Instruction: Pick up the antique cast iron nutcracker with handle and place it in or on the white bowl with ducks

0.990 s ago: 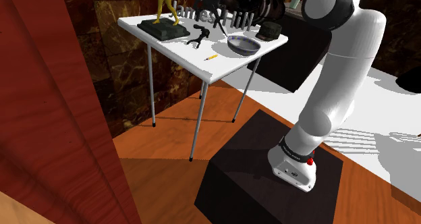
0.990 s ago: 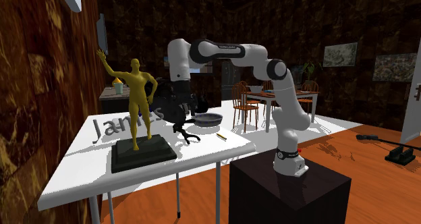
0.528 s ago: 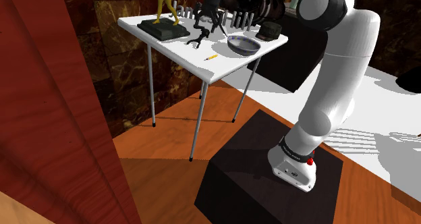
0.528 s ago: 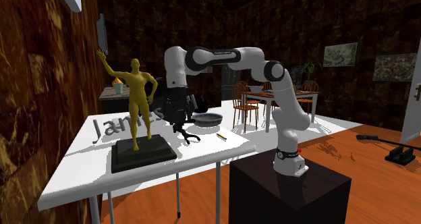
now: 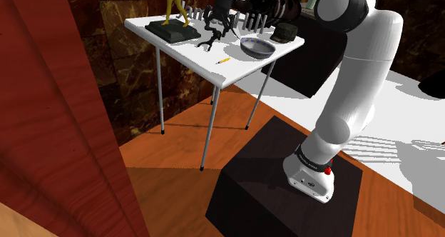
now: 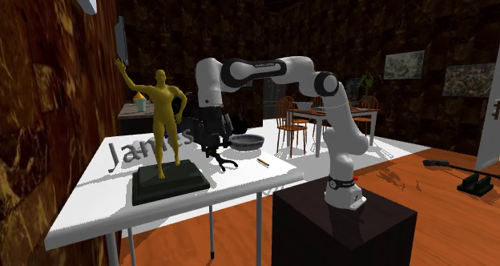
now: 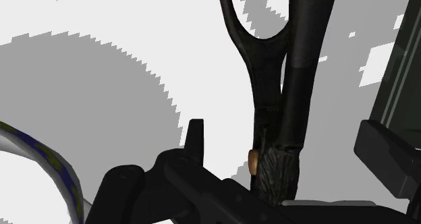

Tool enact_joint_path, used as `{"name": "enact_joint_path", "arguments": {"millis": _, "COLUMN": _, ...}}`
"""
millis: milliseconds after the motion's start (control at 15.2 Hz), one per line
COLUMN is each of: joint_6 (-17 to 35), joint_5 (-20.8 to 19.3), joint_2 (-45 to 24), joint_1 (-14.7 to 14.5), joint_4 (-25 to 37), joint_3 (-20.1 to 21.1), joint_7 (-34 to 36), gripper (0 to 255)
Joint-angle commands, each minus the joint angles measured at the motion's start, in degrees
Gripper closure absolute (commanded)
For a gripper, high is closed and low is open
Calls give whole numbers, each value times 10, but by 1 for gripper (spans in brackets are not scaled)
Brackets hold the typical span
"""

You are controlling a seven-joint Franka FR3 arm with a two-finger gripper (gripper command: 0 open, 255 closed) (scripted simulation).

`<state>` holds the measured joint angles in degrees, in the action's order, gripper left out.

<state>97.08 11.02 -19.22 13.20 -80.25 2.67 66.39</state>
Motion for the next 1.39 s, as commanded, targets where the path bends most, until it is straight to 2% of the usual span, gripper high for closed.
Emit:
{"name": "enact_joint_path", "arguments": {"millis": 0, "joint_6": -1, "joint_5": 0, "joint_2": -2, "joint_1": 0, "joint_4": 0, "joint_3": 0, "joint_7": 0, "gripper": 0}}
{"name": "enact_joint_path", "arguments": {"millis": 66, "joint_6": -1, "joint_5": 0, "joint_2": -2, "joint_1": 1, "joint_4": 0, "joint_3": 0, "joint_7": 0, "gripper": 0}}
{"name": "enact_joint_path", "arguments": {"millis": 132, "joint_6": -1, "joint_5": 0, "joint_2": -4, "joint_1": 1, "joint_4": 2, "joint_3": 0, "joint_7": 0, "gripper": 255}}
{"name": "enact_joint_path", "arguments": {"millis": 726, "joint_6": -1, "joint_5": 0, "joint_2": -2, "joint_1": 1, "joint_4": 0, "joint_3": 0, "joint_7": 0, "gripper": 255}}
{"name": "enact_joint_path", "arguments": {"millis": 1320, "joint_6": -74, "joint_5": -1, "joint_2": -14, "joint_1": 2, "joint_4": 87, "joint_3": 0, "joint_7": 13, "gripper": 255}}
